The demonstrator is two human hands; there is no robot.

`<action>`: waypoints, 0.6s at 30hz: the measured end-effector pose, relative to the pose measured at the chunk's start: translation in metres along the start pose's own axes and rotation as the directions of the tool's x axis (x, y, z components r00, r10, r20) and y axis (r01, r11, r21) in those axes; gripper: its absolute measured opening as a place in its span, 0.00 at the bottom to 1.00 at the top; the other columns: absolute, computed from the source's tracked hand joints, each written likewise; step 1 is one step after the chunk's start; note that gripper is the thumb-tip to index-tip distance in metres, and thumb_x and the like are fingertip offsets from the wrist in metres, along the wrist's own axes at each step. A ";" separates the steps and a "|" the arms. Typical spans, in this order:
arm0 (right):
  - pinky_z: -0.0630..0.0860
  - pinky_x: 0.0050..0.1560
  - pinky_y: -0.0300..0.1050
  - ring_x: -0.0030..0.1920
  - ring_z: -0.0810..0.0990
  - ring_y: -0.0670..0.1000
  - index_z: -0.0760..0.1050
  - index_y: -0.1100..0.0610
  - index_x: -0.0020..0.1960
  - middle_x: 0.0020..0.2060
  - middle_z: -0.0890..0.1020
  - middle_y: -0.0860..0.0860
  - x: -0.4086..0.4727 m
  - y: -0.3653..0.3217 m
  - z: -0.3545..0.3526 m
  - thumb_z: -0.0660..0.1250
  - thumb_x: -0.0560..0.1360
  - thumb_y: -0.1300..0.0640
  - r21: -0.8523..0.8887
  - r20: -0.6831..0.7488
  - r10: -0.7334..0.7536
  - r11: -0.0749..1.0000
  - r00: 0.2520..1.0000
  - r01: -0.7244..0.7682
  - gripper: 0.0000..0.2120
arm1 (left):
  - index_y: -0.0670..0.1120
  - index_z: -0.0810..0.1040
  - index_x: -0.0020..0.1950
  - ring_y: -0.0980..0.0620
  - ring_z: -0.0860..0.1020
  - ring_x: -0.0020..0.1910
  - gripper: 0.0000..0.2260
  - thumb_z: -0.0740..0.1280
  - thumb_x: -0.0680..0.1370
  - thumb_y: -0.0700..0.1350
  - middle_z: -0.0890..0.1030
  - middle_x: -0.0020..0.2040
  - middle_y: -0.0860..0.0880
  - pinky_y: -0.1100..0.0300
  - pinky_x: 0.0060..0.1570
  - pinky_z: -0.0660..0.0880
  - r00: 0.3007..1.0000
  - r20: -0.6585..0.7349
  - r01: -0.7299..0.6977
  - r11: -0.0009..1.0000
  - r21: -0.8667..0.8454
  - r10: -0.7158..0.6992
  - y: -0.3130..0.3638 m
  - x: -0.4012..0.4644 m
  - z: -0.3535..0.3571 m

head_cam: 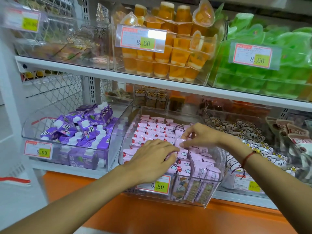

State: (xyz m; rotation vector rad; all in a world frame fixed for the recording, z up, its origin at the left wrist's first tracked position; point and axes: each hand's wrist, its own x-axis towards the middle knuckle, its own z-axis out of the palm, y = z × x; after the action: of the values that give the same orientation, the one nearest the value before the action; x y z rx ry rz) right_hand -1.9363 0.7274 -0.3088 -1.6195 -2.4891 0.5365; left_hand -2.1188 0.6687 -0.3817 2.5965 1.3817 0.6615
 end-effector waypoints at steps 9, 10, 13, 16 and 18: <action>0.78 0.38 0.43 0.41 0.80 0.52 0.67 0.61 0.57 0.44 0.82 0.57 -0.037 -0.008 0.009 0.60 0.80 0.59 0.646 -0.580 0.291 0.733 0.760 0.213 0.08 | 0.53 0.69 0.70 0.55 0.69 0.62 0.18 0.50 0.82 0.54 0.75 0.65 0.55 0.58 0.60 0.62 1.000 -0.031 -0.002 1.000 0.022 0.003 0.001 0.000 0.002; 0.78 0.37 0.39 0.41 0.81 0.51 0.66 0.61 0.58 0.44 0.82 0.57 -0.043 -0.010 0.011 0.59 0.80 0.60 0.680 -0.612 0.329 0.683 0.719 0.267 0.08 | 0.53 0.68 0.70 0.55 0.68 0.63 0.18 0.50 0.82 0.54 0.74 0.65 0.55 0.58 0.60 0.62 0.999 -0.036 -0.004 0.999 0.035 0.005 0.002 0.001 0.002; 0.77 0.35 0.35 0.35 0.81 0.42 0.66 0.57 0.58 0.39 0.82 0.52 -0.054 -0.015 0.017 0.59 0.80 0.60 0.733 -0.625 0.389 0.590 0.677 0.338 0.07 | 0.53 0.69 0.70 0.55 0.68 0.63 0.18 0.51 0.82 0.54 0.74 0.66 0.56 0.59 0.59 0.63 0.999 -0.051 -0.012 0.999 0.031 0.014 0.004 0.002 0.000; 0.79 0.41 0.35 0.35 0.81 0.39 0.67 0.57 0.56 0.32 0.83 0.46 -0.061 -0.016 0.020 0.59 0.80 0.59 0.772 -0.607 0.414 0.511 0.679 0.379 0.06 | 0.53 0.72 0.66 0.56 0.71 0.57 0.16 0.51 0.83 0.52 0.76 0.57 0.57 0.59 0.50 0.66 0.994 -0.106 -0.010 0.998 -0.066 0.003 0.008 0.001 -0.008; 0.79 0.41 0.33 0.38 0.82 0.41 0.68 0.59 0.57 0.31 0.84 0.44 -0.064 -0.018 0.022 0.59 0.80 0.59 0.808 -0.574 0.419 0.431 0.703 0.402 0.07 | 0.55 0.72 0.63 0.57 0.72 0.50 0.14 0.52 0.82 0.52 0.76 0.52 0.58 0.59 0.44 0.67 0.984 -0.165 0.043 0.988 -0.149 -0.068 0.007 -0.001 -0.013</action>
State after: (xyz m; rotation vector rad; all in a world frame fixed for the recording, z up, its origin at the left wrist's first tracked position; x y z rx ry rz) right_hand -1.9310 0.6577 -0.3176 -1.0081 -1.1331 0.8337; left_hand -2.1196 0.6622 -0.3684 2.4277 1.3894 0.9559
